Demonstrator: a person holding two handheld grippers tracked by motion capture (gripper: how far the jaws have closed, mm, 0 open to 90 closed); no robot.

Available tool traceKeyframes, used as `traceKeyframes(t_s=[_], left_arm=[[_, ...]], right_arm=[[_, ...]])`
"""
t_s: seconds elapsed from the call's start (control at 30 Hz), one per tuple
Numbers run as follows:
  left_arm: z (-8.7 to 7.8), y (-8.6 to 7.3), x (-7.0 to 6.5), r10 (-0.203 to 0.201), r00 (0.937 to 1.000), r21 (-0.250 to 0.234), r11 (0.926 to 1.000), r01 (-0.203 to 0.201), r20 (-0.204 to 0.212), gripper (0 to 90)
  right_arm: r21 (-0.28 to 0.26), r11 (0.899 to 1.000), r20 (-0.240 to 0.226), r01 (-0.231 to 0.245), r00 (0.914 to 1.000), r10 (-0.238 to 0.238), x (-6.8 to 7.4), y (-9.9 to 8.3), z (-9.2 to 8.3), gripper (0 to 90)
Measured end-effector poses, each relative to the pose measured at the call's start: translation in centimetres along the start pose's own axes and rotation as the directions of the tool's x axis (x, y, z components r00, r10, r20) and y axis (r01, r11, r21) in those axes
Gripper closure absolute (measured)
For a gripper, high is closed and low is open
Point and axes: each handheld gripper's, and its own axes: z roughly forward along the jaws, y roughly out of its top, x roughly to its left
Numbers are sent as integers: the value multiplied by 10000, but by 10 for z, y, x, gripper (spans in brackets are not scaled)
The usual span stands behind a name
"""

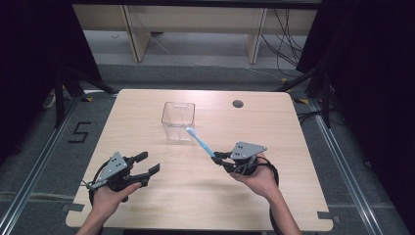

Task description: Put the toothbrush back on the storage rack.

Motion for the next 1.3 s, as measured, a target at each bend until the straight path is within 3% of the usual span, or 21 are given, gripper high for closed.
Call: traceKeyframes(t_s=[0.03,0.1,0.2,0.23,0.27,0.37,0.43,0.5,0.53,0.6,0.67,0.77,0.83,0.97,1.0,1.03,1.2,1.3], left_arm=[[3,1,0,1,9999,-223,9998,2,119,316],[2,4,-1,34,10000,-76,10000,-34,50,316],[6,7,-3,50,9998,-195,9998,-46,167,316],[7,9,-4,59,9997,-206,9998,-54,217,316],[7,9,-4,59,9997,-206,9998,-54,217,317],[13,15,-6,-175,9986,-423,9989,197,500,321],[16,20,-8,-142,9979,-611,9980,180,630,326],[19,22,-8,-162,9968,-830,9963,226,777,331],[22,30,-11,-183,9963,-799,9965,250,834,337],[26,35,-13,-150,9946,-896,9957,242,1024,345],[32,40,-17,-90,9922,-933,9954,207,1244,357],[41,46,-20,-123,9877,-933,9953,272,1559,394],[47,50,-22,-183,9847,-938,9950,350,1731,411],[54,55,-26,-268,9805,-914,9948,453,1949,432],[60,58,-30,-342,9766,-893,9945,543,2125,437],[64,60,-32,-372,9750,-871,9945,575,2190,441],[75,64,-38,-471,9733,-766,9949,658,2245,494],[82,67,-41,-527,9711,-697,9951,707,2329,532]], right_arm=[[-107,9999,39,-64,10000,65,0,-1,0,789],[-479,9981,116,-387,9992,393,2,-5,0,789],[-937,9948,218,-393,9989,415,2,-9,-1,789],[-1091,9917,137,-683,9974,702,4,-10,0,789],[-1091,9917,137,-683,9974,702,4,-10,0,789],[-1645,9812,184,-1012,9942,1057,6,-14,1,789],[-2054,9682,130,-1429,9888,1487,8,-15,3,789],[-2164,9660,14,-1413,9894,1450,7,-16,4,789],[-2425,9568,-92,-1607,9865,1634,9,-16,7,789],[-2528,9539,3,-1620,9859,1676,10,-16,10,789],[-2431,9500,-173,-1958,9801,1976,14,-15,12,789],[-2592,9466,-227,-1920,9810,1928,16,-14,16,789],[-2709,9375,-477,-2183,9758,2134,17,-15,19,789],[-2640,9359,-344,-2331,9720,2324,19,-14,21,789],[-2666,9357,-376,-2310,9726,2294,20,-14,23,789],[-2589,9397,-349,-2234,9744,2220,20,-14,23,789],[-2648,9370,-285,-2277,9732,2284,23,-12,25,789],[-2530,9475,-9,-1956,9794,2020,22,-11,25,789]])
